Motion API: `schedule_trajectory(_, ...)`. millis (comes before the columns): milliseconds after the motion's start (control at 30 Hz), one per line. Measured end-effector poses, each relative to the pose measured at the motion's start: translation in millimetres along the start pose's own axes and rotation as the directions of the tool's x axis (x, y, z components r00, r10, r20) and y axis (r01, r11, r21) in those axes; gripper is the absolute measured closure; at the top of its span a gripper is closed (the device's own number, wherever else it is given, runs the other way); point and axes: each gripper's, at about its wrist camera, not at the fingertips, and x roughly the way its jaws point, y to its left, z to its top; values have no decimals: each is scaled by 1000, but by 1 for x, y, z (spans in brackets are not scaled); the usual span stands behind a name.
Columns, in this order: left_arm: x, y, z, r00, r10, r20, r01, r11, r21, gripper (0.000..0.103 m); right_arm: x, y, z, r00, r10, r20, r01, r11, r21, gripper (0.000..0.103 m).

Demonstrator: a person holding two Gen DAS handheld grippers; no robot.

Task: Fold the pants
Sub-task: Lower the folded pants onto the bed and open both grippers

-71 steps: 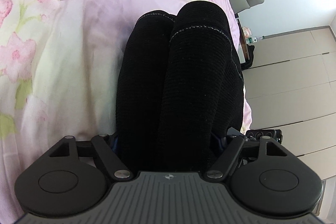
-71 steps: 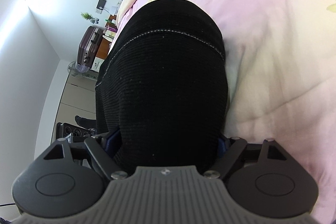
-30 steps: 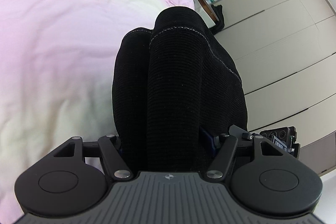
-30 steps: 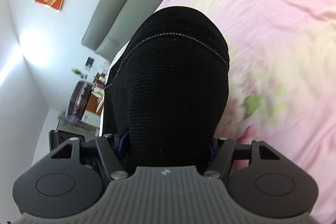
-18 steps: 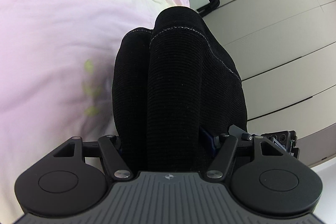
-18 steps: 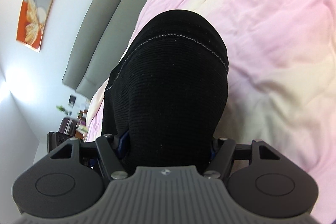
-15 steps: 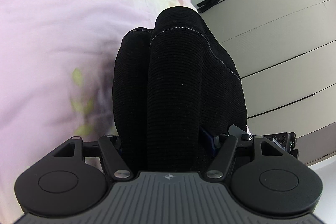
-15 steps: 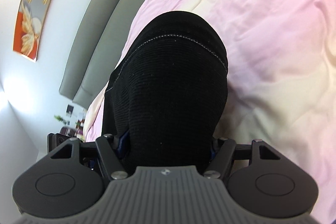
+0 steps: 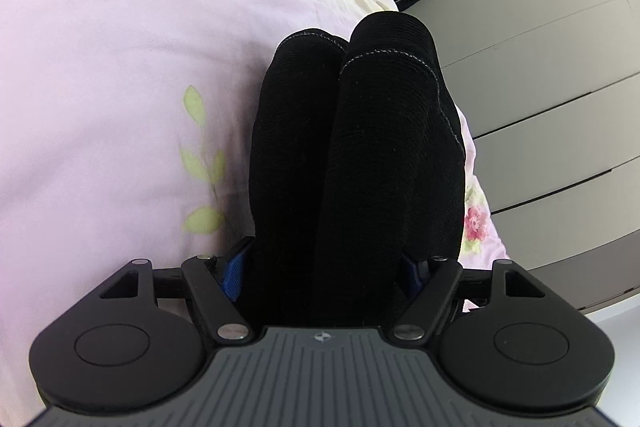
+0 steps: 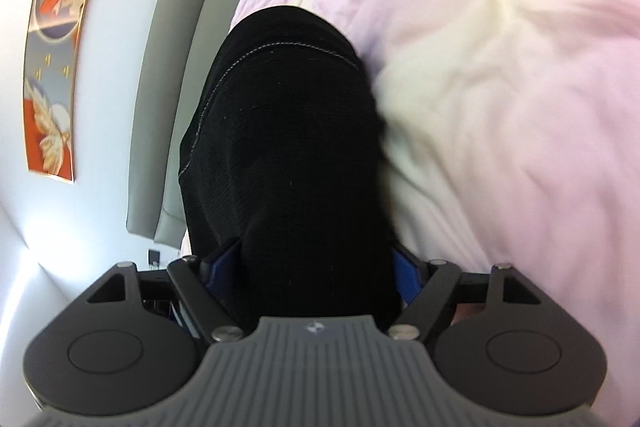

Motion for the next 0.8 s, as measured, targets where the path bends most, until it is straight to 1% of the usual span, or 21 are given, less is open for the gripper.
schedule_trajectory(33, -3, -3, -4, 1000, 14, 4, -14, 1000, 8, 18, -9, 1, -11, 1000, -7, 6, 7, 1000, 8, 31)
schedule_trajectory(100, -16, -11, -13, 998, 50, 22, -51, 998, 31, 18, -19, 2, -18, 1000, -20, 8, 19, 1000, 21, 31)
schedule_trajectory(167, -24, -16, -20, 996, 87, 33, -88, 995, 48, 18, -27, 5, -27, 999, -40, -15, 40, 999, 32, 32)
schedule_trajectory(233, -29, -20, -24, 992, 121, 22, -122, 991, 51, 17, -30, 9, -40, 993, -105, -59, 106, 994, 14, 37)
schedule_trajectory(300, -31, -23, -31, 987, 160, -9, -159, 986, 44, 16, -35, 11, -49, 979, -184, -83, 185, 983, -5, 44)
schedule_trajectory(400, -34, -37, -38, 975, 223, -7, -222, 972, 71, 16, -42, 23, -56, 963, -259, -75, 260, 965, 9, 44)
schedule_trajectory(467, -38, -50, -43, 964, 267, -3, -265, 959, 100, 17, -45, 37, -55, 942, -328, -68, 330, 944, 14, 45)
schedule_trajectory(500, -44, -57, -51, 956, 294, 2, -292, 948, 126, 17, -45, 46, -55, 930, -361, -62, 362, 932, 6, 44)
schedule_trajectory(533, -48, -64, -56, 948, 319, 3, -316, 937, 149, 19, -45, 59, -64, 914, -402, -57, 403, 915, -10, 43)
schedule_trajectory(567, -58, -66, -68, 935, 354, 5, -349, 921, 172, 20, -48, 69, -69, 898, -438, -50, 438, 899, -24, 42)
schedule_trajectory(600, -63, -72, -73, 923, 384, 10, -378, 906, 189, 20, -51, 81, -74, 882, -470, -37, 468, 882, -46, 38)
schedule_trajectory(667, -75, -87, -83, 909, 416, 33, -413, 884, 218, 20, -57, 107, -87, 863, -506, 15, 504, 857, -102, 36)
schedule_trajectory(700, -78, -97, -84, 904, 425, 51, -425, 875, 232, 19, -60, 123, -94, 857, -513, 48, 515, 846, -141, 32)
schedule_trajectory(733, -86, -105, -90, 899, 431, 72, -435, 866, 247, 14, -63, 138, -101, 853, -517, 79, 522, 834, -180, 28)
schedule_trajectory(800, -95, -123, -98, 889, 443, 114, -457, 847, 272, 12, -68, 167, -115, 841, -522, 141, 540, 805, -244, 23)
